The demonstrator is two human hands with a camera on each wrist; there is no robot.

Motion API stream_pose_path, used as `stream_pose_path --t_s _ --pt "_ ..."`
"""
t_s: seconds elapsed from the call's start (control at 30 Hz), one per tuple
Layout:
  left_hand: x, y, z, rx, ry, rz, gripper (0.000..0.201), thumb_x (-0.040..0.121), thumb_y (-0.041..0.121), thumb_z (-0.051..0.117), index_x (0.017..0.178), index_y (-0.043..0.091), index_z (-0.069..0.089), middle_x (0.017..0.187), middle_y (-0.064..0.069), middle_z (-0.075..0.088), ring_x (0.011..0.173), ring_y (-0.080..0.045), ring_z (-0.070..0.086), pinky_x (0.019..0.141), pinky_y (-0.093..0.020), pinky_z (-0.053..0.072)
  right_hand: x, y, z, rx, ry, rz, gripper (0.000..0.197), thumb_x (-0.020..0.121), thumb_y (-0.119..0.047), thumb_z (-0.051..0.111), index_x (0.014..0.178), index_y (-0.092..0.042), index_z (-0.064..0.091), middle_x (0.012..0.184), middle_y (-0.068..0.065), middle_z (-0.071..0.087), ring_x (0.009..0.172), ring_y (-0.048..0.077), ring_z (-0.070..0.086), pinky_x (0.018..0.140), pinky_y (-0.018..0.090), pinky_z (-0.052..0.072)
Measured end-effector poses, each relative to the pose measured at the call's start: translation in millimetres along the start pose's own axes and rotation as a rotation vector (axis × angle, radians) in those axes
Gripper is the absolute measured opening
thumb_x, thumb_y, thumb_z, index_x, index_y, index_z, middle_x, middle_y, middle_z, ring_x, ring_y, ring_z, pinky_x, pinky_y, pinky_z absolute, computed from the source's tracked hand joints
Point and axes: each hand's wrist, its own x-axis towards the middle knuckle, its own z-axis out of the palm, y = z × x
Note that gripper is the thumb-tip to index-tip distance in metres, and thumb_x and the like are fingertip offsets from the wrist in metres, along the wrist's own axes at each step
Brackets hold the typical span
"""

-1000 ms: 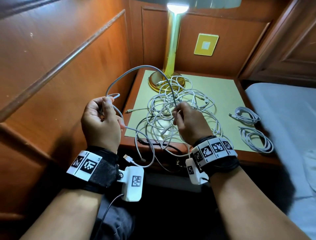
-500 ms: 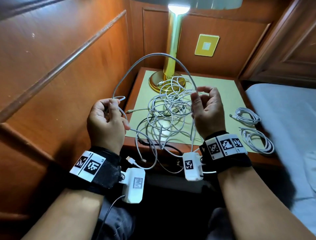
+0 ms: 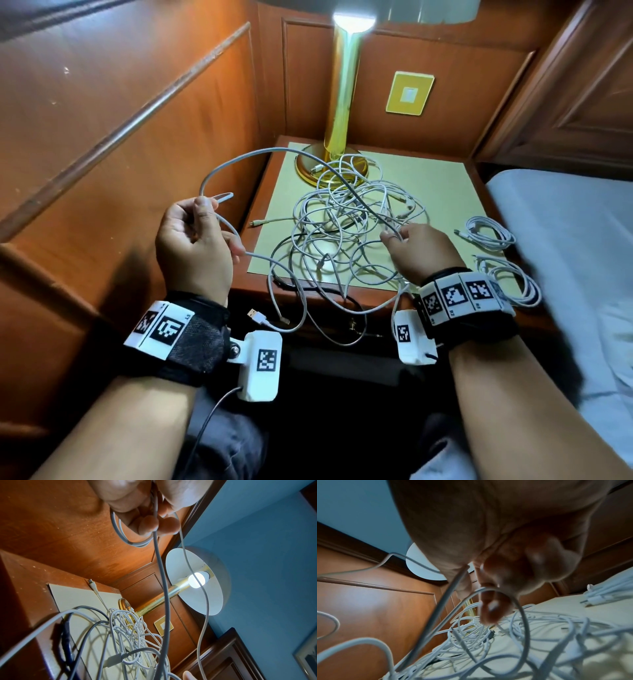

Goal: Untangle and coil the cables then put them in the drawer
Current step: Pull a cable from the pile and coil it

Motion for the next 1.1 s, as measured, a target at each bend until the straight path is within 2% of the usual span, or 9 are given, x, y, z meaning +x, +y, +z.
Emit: stream_pose_path --t_s 0.1,0.2,0.33,0.5,0.6,0.67,0.73,0.83,1.1 --pt "-1.3 1.1 -1.7 0.006 -0.007 0.017 0.022 0.106 0.027 0.045 0.086 0.024 0.055 0.046 0.013 0.055 0.036 -0.009 0.052 0.04 -0.023 0.041 -1.4 2.5 -1.7 0.068 0.016 -0.048 0.05 0.099 -0.05 0.049 0.085 -0.008 0.072 0.08 0.008 0.069 0.083 0.027 0.064 0.07 0.033 0.046" --pt "-2.1 0.5 -3.6 -0.001 -0.025 0.035 0.021 0.105 0.03 0.045 0.087 0.025 0.056 0.047 0.012 0.055 0.039 -0.012 0.053 0.044 -0.027 0.042 -5.8 1.1 -6.6 0.273 0.226 -0.204 0.05 0.093 -0.05 0.061 0.079 -0.003 0.071 0.066 0.01 0.067 0.067 0.025 0.062 0.062 0.033 0.047" --pt "-3.9 1.6 -4.6 0.002 -0.036 0.064 0.02 0.104 0.03 0.046 0.09 0.022 0.057 0.049 0.013 0.056 0.039 -0.012 0.053 0.046 -0.029 0.043 -13.2 -3.5 -13.0 0.406 0.417 -0.397 0.041 0.088 -0.051 0.068 0.081 -0.011 0.077 0.069 0.007 0.071 0.069 0.025 0.067 0.065 0.037 0.055" --pt "-7.4 3.3 -5.0 0.029 -0.064 0.121 0.019 0.103 0.031 0.046 0.093 0.019 0.057 0.051 0.013 0.056 0.039 -0.013 0.054 0.047 -0.028 0.043 -16.2 -2.2 -12.9 0.255 0.533 -0.511 0.047 0.089 -0.057 0.061 0.069 -0.016 0.067 0.058 -0.001 0.061 0.066 0.028 0.062 0.064 0.036 0.047" --pt "-9.4 4.5 -5.9 0.044 -0.098 0.14 0.02 0.105 0.029 0.046 0.097 0.013 0.057 0.049 0.012 0.053 0.04 -0.013 0.054 0.047 -0.027 0.043 -16.0 -3.3 -13.0 0.056 0.584 -0.436 0.047 0.091 -0.061 0.056 0.063 -0.023 0.054 0.058 -0.003 0.053 0.072 0.03 0.056 0.072 0.035 0.026" --pt "-10.3 5.4 -6.6 0.044 -0.113 0.151 0.02 0.105 0.028 0.046 0.098 0.012 0.057 0.048 0.011 0.052 0.04 -0.014 0.054 0.048 -0.028 0.044 -14.4 -2.7 -12.4 0.051 0.555 -0.42 0.052 0.091 -0.063 0.053 0.068 -0.018 0.064 0.061 0.0 0.061 0.074 0.028 0.057 0.07 0.035 0.03" --pt "-10.7 6.3 -7.9 0.041 -0.112 0.151 0.02 0.105 0.027 0.046 0.098 0.012 0.057 0.047 0.009 0.052 0.039 -0.014 0.054 0.048 -0.028 0.043 -11.8 -1.2 -11.9 0.263 0.454 -0.423 0.047 0.094 -0.057 0.057 0.078 -0.016 0.075 0.062 -0.006 0.065 0.067 0.012 0.062 0.063 0.027 0.041" --pt "-11.8 6.2 -9.6 0.047 -0.115 0.15 0.019 0.105 0.028 0.047 0.099 0.013 0.057 0.047 0.01 0.053 0.04 -0.014 0.054 0.048 -0.026 0.043 -9.6 -2.4 -10.3 0.528 0.365 -0.318 0.035 0.095 -0.044 0.062 0.084 -0.015 0.077 0.057 -0.02 0.058 0.055 -0.011 0.056 0.054 0.006 0.035" --pt "-16.5 3.6 -5.2 0.032 -0.161 0.161 0.02 0.105 0.029 0.048 0.1 0.012 0.057 0.054 -0.001 0.052 0.041 -0.014 0.054 0.049 -0.029 0.045 -4.3 -11.1 -2.7 0.854 0.349 -0.131 0.032 0.096 -0.046 0.059 0.082 -0.021 0.074 0.04 -0.021 0.047 0.041 -0.004 0.044 0.055 0.024 0.032"
